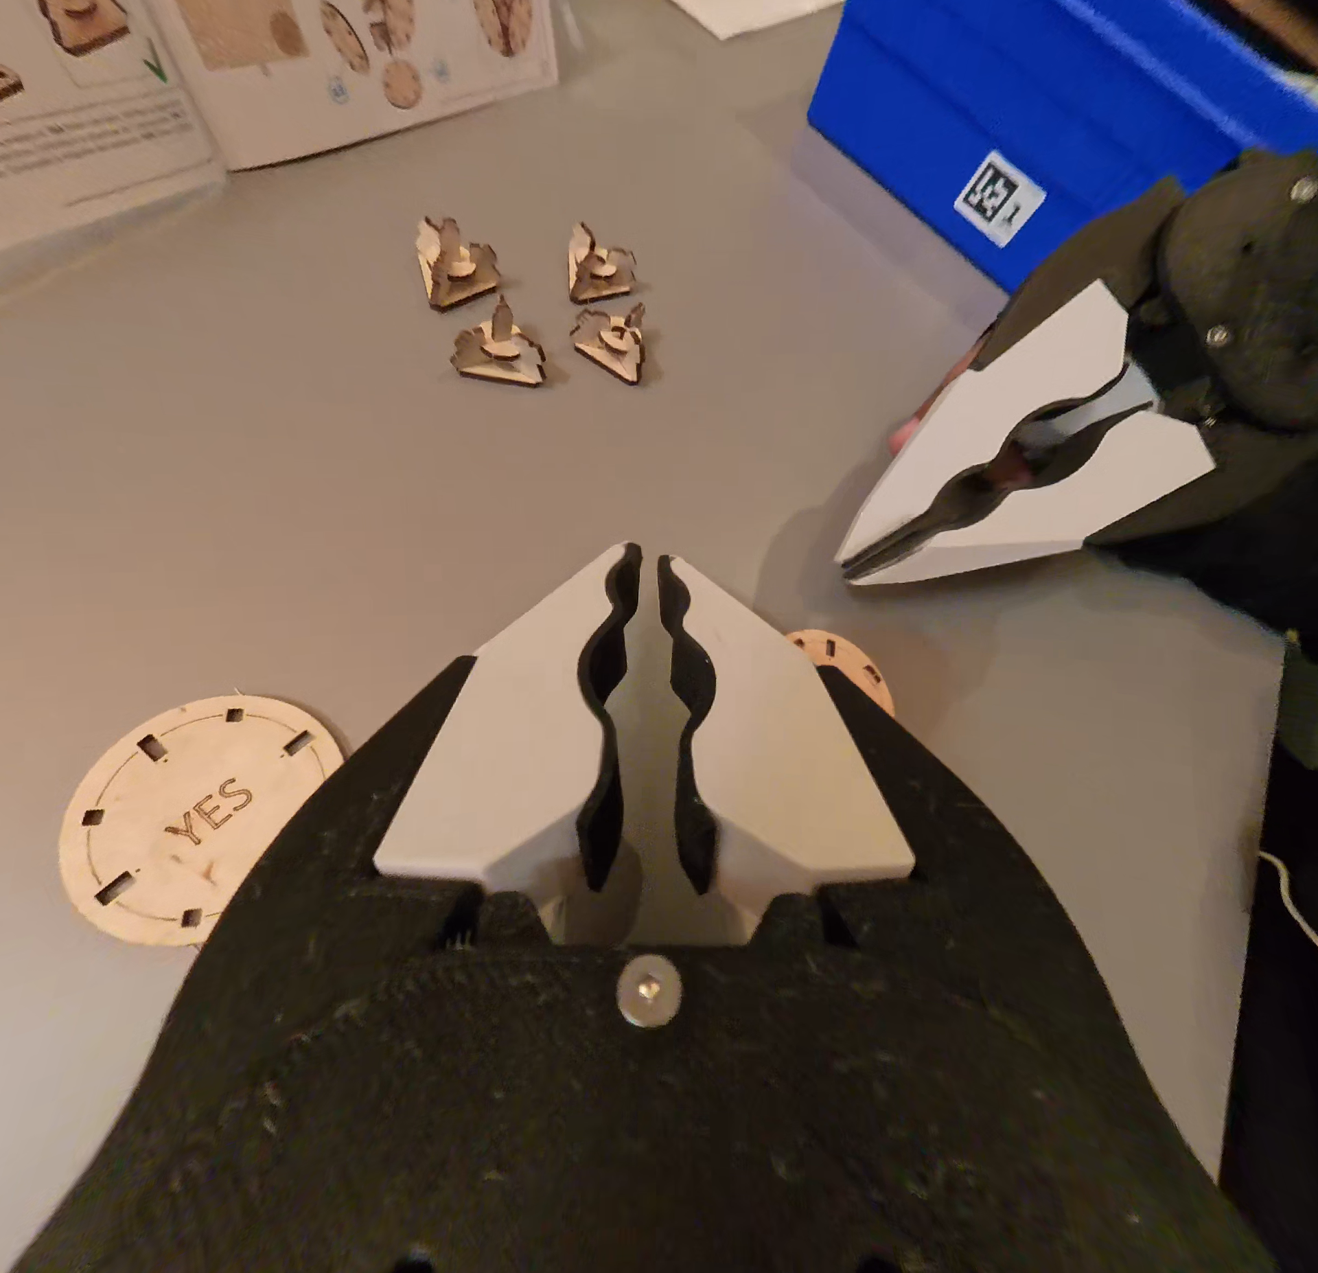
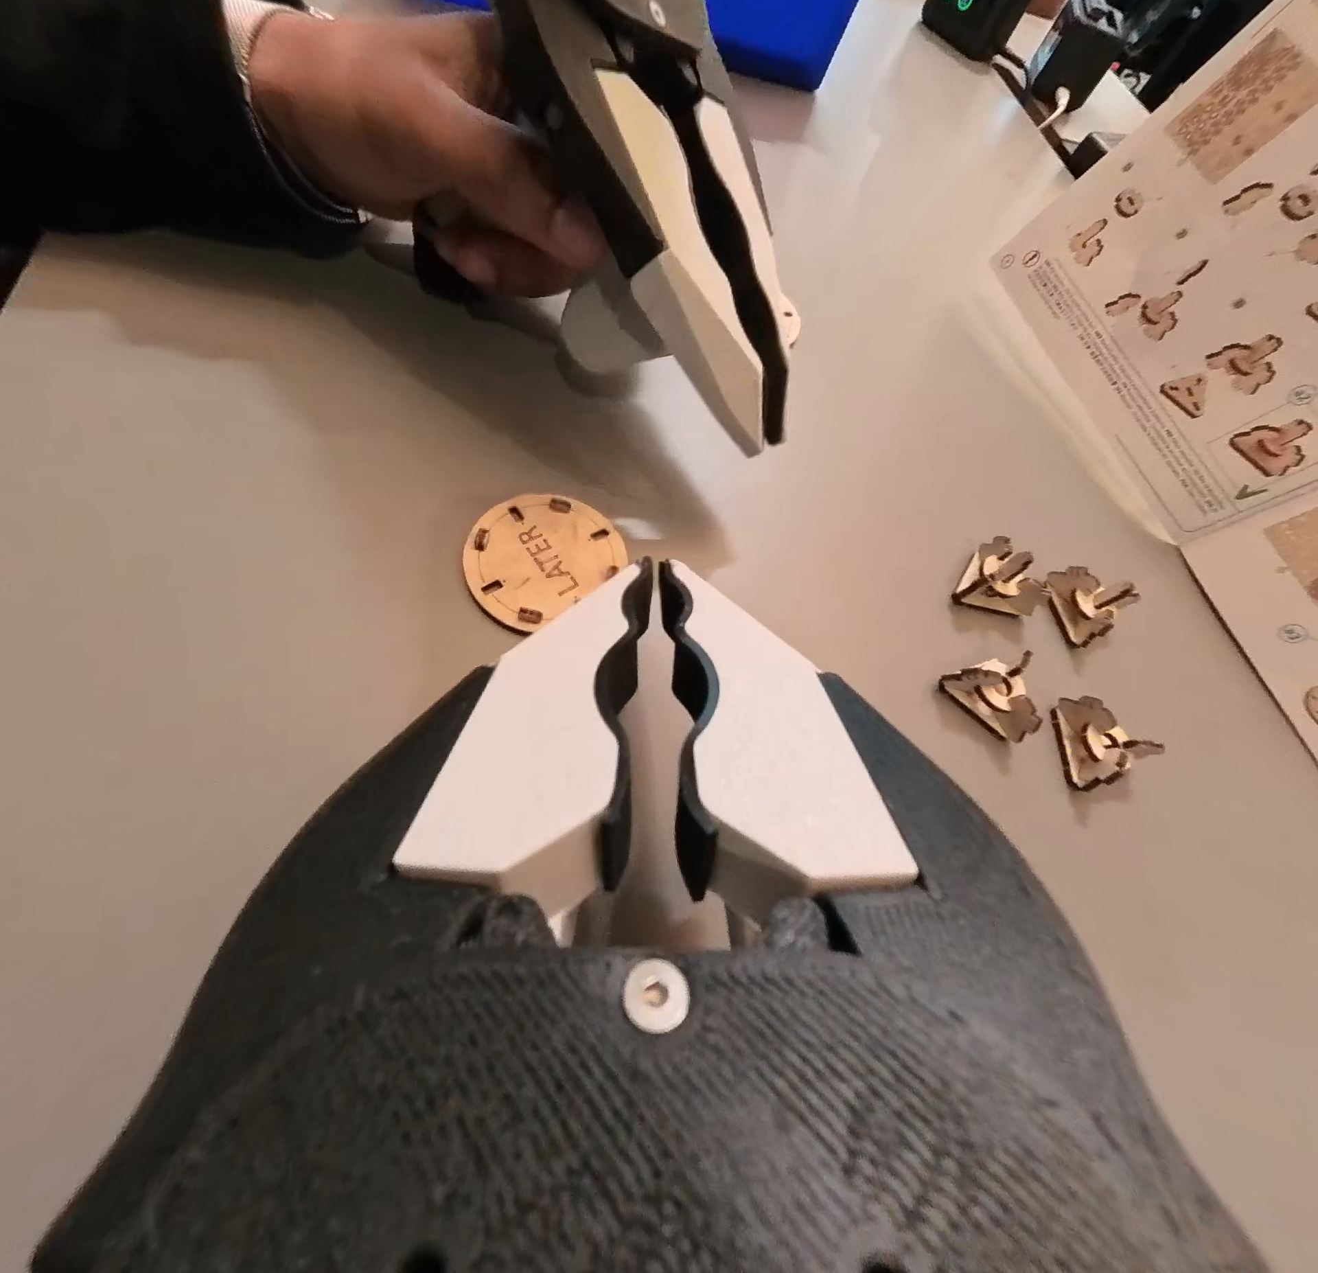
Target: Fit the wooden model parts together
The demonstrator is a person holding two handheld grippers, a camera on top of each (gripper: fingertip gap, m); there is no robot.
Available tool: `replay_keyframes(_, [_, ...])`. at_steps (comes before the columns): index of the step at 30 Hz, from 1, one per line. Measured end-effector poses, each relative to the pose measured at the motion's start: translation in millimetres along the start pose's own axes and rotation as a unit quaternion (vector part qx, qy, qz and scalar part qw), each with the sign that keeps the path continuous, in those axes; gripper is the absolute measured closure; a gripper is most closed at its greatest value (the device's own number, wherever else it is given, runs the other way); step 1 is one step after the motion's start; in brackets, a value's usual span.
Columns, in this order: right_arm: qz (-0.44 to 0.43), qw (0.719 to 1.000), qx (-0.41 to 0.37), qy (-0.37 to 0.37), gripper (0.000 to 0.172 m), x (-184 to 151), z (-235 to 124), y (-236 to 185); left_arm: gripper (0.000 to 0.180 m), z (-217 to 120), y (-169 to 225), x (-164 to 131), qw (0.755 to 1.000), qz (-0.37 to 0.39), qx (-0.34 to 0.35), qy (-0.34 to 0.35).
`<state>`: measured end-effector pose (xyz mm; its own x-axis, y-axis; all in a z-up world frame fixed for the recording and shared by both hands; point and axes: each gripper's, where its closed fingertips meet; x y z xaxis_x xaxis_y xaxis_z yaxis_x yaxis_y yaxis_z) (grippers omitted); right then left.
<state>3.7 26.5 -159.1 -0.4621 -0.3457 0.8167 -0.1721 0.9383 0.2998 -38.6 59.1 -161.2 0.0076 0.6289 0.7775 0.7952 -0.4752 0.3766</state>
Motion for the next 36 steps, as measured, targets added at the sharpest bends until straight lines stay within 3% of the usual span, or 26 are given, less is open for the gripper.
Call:
replay_keyframes(6, [-0.005, 1.000, 0.002, 0.018, 0.172, 4.1, -4.8, -2.6, 0.176, -3.6, -4.6, 4.1, 1.000, -0.025, -0.003, 0.017])
replay_keyframes(19, [0.018, 0.999, -0.004, 0.035, 0.168, 7.3, -9.4, 3.0, 0.177, -2.4, -2.7, 3.2, 0.999, 0.022, 0.034, 0.015])
replay_keyframes(36, [0.036, 0.998, -0.018, 0.055, 0.169, 10.5, -14.9, 10.5, 0.177, -2.8, -2.7, 3.6, 1.000, 0.010, 0.024, 0.017])
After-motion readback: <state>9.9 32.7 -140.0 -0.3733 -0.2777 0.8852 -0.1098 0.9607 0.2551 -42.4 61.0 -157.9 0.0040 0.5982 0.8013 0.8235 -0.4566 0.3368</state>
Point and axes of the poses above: each gripper's, where its closed fingertips meet, z out along the fingers, x out of its top, y = z × x across the jaws, and after that the axes turned 6 degrees about -z, right-handed
